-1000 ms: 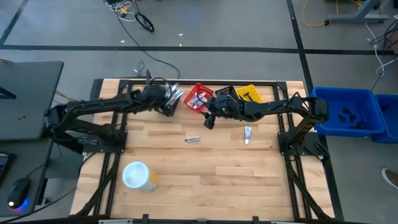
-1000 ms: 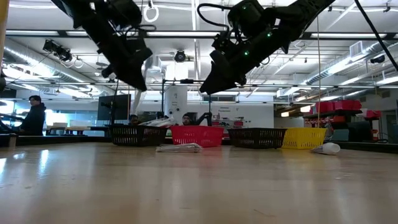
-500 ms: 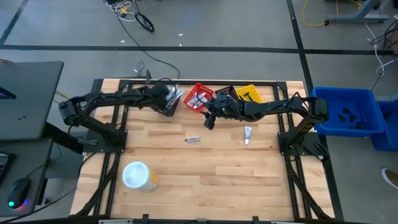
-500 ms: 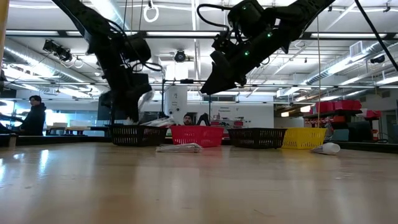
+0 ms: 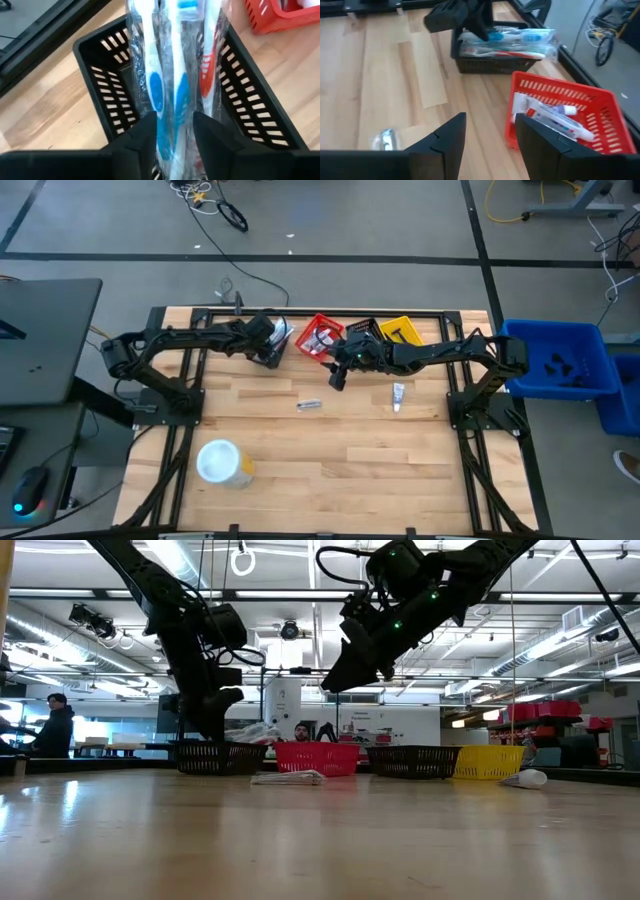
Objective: Pick & Place Travel size toiletries
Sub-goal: Put the blue toothbrush into the left black bin, then put the toothpaste into the red bin
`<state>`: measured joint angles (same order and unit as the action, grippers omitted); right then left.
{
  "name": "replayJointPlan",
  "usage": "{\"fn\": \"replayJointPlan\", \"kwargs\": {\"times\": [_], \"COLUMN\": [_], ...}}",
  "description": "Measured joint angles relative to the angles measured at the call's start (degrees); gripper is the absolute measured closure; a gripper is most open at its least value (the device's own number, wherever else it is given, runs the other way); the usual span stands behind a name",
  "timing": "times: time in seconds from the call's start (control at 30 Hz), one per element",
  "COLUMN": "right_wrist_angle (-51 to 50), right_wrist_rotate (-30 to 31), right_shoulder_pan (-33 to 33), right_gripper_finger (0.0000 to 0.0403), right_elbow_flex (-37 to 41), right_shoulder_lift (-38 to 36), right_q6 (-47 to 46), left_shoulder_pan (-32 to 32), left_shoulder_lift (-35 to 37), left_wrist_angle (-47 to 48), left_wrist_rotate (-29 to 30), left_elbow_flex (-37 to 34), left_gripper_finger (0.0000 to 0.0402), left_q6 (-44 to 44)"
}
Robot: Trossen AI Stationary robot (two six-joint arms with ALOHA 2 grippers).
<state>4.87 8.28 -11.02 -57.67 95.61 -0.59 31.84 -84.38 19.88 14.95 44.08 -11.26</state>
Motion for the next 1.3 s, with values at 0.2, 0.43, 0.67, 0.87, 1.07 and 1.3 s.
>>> {"fn": "replayJointPlan", "kwargs": {"times": [0.2, 0.43, 0.67, 0.87, 1.07, 1.3], "right_wrist_angle": [-3.27, -22.19, -51.25, -67.89, -60.66, -57.02], "right_wrist_rotate": [-0.87, 9.21, 6.09, -1.90, -7.38, 0.31], "right_shoulder_pan": [0.03, 1.01, 5.26, 11.42, 16.77, 17.20], "right_gripper_finger": [0.0200, 0.0175, 0.0187, 0.0193, 0.0181, 0.0164], "right_elbow_flex": [0.00, -0.02, -0.02, 2.16, 7.13, 8.35], "right_shoulder_lift": [0.00, -2.46, -8.19, -8.79, -8.79, -8.76], "right_q6": [1.66, -7.78, -34.04, -51.84, -58.98, -64.50], "left_shoulder_pan": [-2.59, -7.20, -11.61, -14.72, -16.35, -16.51], "left_shoulder_lift": [0.00, 0.04, 0.04, 0.04, 0.04, 0.04], "left_wrist_angle": [3.13, 7.64, 7.57, 7.78, 7.65, 5.41], "left_wrist_rotate": [0.30, 3.40, 5.62, 10.52, 11.39, 11.40], "left_elbow_flex": [4.14, 12.10, 16.55, 16.78, 16.78, 16.80], "left_gripper_finger": [0.0238, 0.0240, 0.0253, 0.0258, 0.0259, 0.0260], "left_q6": [0.93, -3.34, -7.32, -7.37, -7.38, -6.00]}}
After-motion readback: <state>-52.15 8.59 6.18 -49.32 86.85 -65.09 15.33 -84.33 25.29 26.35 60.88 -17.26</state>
